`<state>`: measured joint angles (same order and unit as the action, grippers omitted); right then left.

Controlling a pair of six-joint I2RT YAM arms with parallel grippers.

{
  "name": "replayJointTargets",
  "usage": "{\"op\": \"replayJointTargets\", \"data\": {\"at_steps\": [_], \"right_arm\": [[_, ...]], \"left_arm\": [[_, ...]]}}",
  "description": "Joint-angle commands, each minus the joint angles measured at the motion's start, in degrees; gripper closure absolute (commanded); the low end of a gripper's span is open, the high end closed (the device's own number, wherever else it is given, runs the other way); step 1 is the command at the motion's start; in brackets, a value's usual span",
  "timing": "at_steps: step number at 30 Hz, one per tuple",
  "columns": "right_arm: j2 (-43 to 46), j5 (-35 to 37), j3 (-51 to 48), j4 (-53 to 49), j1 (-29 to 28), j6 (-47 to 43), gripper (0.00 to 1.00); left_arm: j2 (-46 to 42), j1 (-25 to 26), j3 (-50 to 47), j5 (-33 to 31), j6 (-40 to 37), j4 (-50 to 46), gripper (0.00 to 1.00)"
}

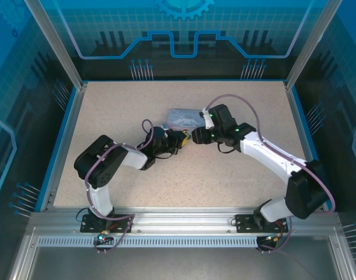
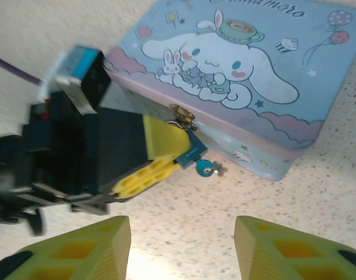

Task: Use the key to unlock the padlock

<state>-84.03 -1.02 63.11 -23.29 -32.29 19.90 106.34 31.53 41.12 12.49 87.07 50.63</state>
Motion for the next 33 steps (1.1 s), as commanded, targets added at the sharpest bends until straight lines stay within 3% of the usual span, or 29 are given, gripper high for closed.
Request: {"op": "replayJointTargets", "data": {"at_steps": [1, 8, 33], "right_arm": [[-3.8, 8.2, 2.7, -4.3, -2.4, -8.1, 0.52], [-8.3, 14.2, 5.4, -4.7, -5.5, -13.2, 0.52], [-12.8, 15.7, 8.3, -3.8, -9.0, -18.3, 0.49]], "left_arm": [[-2.8, -0.6, 2.1, 2.5, -0.7, -2.9, 1.00], [-4.3, -1.3, 2.4, 3.6, -1.2, -6.1, 1.00], [-6.4, -2.3, 5.3, 6.3, -3.6, -14.4, 1.00]]}}
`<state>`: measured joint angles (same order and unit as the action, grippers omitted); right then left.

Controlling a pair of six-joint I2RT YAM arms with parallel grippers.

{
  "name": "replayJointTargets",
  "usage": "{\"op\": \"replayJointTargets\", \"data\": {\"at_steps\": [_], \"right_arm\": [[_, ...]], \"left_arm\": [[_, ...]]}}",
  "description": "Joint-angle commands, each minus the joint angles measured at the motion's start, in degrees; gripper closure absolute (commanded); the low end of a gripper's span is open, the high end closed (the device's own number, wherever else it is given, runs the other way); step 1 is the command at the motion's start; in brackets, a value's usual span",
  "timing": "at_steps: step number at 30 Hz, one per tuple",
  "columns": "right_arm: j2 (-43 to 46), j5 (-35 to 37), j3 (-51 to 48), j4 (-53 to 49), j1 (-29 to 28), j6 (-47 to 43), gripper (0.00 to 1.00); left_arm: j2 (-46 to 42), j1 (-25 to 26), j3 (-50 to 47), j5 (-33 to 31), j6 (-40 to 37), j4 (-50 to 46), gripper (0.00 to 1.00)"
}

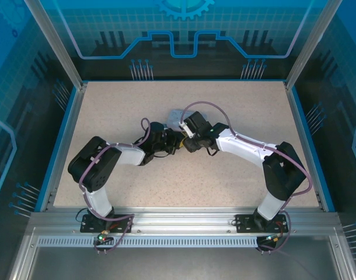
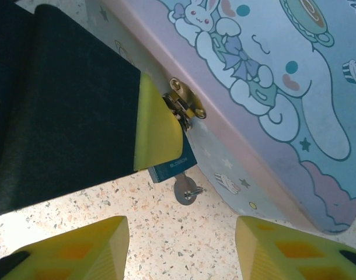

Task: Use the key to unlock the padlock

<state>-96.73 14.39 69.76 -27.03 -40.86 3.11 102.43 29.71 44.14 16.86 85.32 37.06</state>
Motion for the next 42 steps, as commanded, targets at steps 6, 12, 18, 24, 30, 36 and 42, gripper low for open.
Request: {"op": "replayJointTargets", "data": {"at_steps": [6, 12, 18, 24, 30, 36, 42], "right_arm": [[0.5, 1.0, 0.4, 1.0, 0.5, -0.9, 0.48], [4.0, -3.4, -0.7, 1.4, 3.5, 0.6, 0.41], [6.3, -6.1, -1.4, 0.2, 4.0, -0.1, 0.36], [4.1, -3.3, -2.5, -0.4, 2.7, -2.5, 0.44], [2.5, -1.2, -2.3, -0.2, 1.7, -3.9, 0.52], [0.5, -0.5, -1.6, 0.1, 1.1, -4.6, 0.51], [-1.5, 0.0, -1.1, 0.5, 0.6, -5.1, 0.50]], "left_arm": [[-2.8, -0.5, 2.9, 2.1, -1.8, -1.5, 1.00], [-3.1, -0.5, 3.1, 2.7, -2.4, -3.2, 1.00], [-3.2, -0.5, 2.6, 2.7, -2.1, -3.0, 1.00], [-3.5, -0.6, 3.0, 3.4, -2.2, -3.7, 1.00], [-3.3, -0.7, 3.5, 3.9, -2.1, -4.1, 1.00], [-3.2, -0.7, 4.4, 4.2, -2.4, -4.7, 1.00], [-2.9, -0.9, 4.9, 4.5, -2.4, -5.0, 1.00]]}}
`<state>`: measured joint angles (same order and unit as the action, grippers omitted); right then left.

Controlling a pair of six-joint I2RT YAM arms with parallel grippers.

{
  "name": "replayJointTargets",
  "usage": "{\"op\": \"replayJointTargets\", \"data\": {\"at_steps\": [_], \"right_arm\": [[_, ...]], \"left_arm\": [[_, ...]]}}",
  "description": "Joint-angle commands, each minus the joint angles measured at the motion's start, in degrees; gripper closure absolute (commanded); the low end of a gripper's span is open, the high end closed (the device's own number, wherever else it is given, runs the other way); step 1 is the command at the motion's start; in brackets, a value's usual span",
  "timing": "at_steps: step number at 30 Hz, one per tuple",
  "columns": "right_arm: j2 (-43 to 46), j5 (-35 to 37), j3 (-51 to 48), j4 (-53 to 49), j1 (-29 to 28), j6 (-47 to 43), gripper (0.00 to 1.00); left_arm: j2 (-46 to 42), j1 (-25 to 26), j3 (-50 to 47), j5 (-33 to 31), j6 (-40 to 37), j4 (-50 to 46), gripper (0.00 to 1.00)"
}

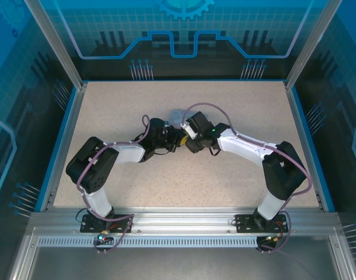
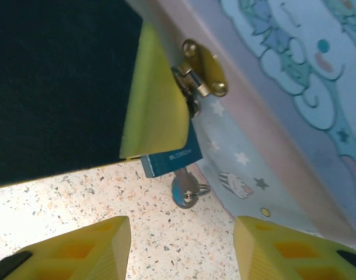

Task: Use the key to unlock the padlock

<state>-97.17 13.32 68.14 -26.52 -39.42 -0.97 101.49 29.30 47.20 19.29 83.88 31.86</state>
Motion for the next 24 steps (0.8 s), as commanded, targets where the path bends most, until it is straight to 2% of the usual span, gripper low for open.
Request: {"op": "replayJointTargets", "data": {"at_steps": [1, 11, 15, 17, 20, 23, 24], "right_arm": [[-1.4, 1.4, 0.7, 0.1, -0.9, -1.0, 0.50], [-3.9, 3.0, 3.1, 1.4, -0.9, -0.9, 0.54], [-5.3, 2.9, 4.5, 1.3, -0.9, -0.7, 0.59], [-5.5, 2.9, 5.1, 1.1, -0.9, -0.8, 0.65], [-5.6, 2.1, 5.6, 0.7, -0.7, -0.9, 0.81], [-4.6, -2.5, 5.7, -0.1, 0.2, -0.2, 1.00], [-4.1, -5.2, 5.6, -0.3, 0.8, 0.3, 1.00]], "left_arm": [[-1.9, -0.5, 1.8, 2.2, -1.0, 0.2, 1.00], [-1.9, -0.5, 1.6, 2.5, -1.1, 0.0, 1.00], [-2.0, -0.6, 1.4, 2.6, -1.1, 0.0, 1.00], [-2.0, -0.5, 1.4, 2.6, -1.3, -0.1, 1.00], [-1.9, -0.5, 1.2, 2.6, -1.4, -0.1, 1.00], [-1.6, -0.5, 0.9, 2.6, -1.4, 0.0, 1.00], [-1.6, -0.5, 0.8, 2.6, -1.5, 0.2, 1.00]]}}
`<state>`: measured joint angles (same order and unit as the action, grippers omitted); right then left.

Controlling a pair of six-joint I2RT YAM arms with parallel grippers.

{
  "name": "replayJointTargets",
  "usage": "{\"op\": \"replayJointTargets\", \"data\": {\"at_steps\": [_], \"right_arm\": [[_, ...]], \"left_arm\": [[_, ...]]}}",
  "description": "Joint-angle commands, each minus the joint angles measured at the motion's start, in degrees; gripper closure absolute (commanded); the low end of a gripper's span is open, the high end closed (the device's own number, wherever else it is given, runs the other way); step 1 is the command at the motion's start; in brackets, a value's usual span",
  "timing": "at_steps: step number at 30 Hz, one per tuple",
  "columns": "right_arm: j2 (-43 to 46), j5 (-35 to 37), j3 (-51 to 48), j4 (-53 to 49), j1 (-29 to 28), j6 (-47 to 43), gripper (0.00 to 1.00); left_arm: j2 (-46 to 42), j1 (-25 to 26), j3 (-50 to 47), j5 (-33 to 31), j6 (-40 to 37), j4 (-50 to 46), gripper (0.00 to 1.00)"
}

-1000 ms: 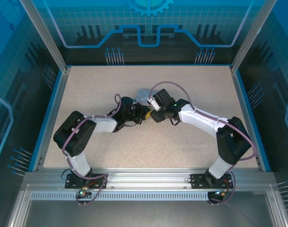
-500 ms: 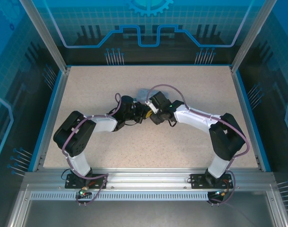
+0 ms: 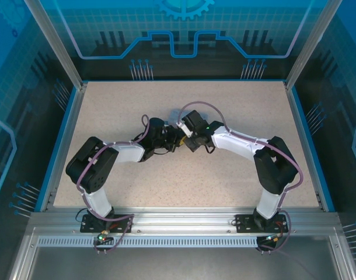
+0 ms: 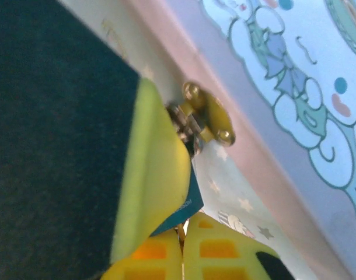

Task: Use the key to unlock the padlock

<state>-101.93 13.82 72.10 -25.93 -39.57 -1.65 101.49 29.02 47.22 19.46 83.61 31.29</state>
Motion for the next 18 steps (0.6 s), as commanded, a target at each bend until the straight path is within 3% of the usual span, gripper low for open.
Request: {"op": "replayJointTargets", "data": {"at_steps": [1, 6, 7, 9, 13, 18], "right_arm": [[1.2, -10.3, 1.4, -1.1, 2.0, 1.7, 1.00], [3.3, -38.3, -1.3, 2.1, 11.1, 9.7, 0.99], [3.6, -39.7, -1.9, 2.6, 11.7, 10.3, 0.87], [5.4, -41.6, -3.7, 3.7, 12.9, 11.6, 0.55], [11.1, -43.2, -10.3, 9.7, 15.7, 17.5, 0.37], [14.2, -41.8, -15.8, 17.6, 16.1, 28.3, 0.29]], "left_arm": [[-1.5, -0.2, 0.6, 2.4, -1.3, 1.2, 1.00], [-0.7, -0.4, 0.1, 2.4, -1.4, 2.2, 1.00], [-0.6, -0.3, 0.1, 2.4, -1.3, 2.5, 1.00], [-0.4, -0.4, -0.1, 2.3, -1.3, 2.9, 1.00], [0.1, -0.4, -0.8, 2.2, -1.1, 3.9, 1.00], [0.2, -0.4, -2.6, 2.6, -1.5, 4.9, 1.00]]}}
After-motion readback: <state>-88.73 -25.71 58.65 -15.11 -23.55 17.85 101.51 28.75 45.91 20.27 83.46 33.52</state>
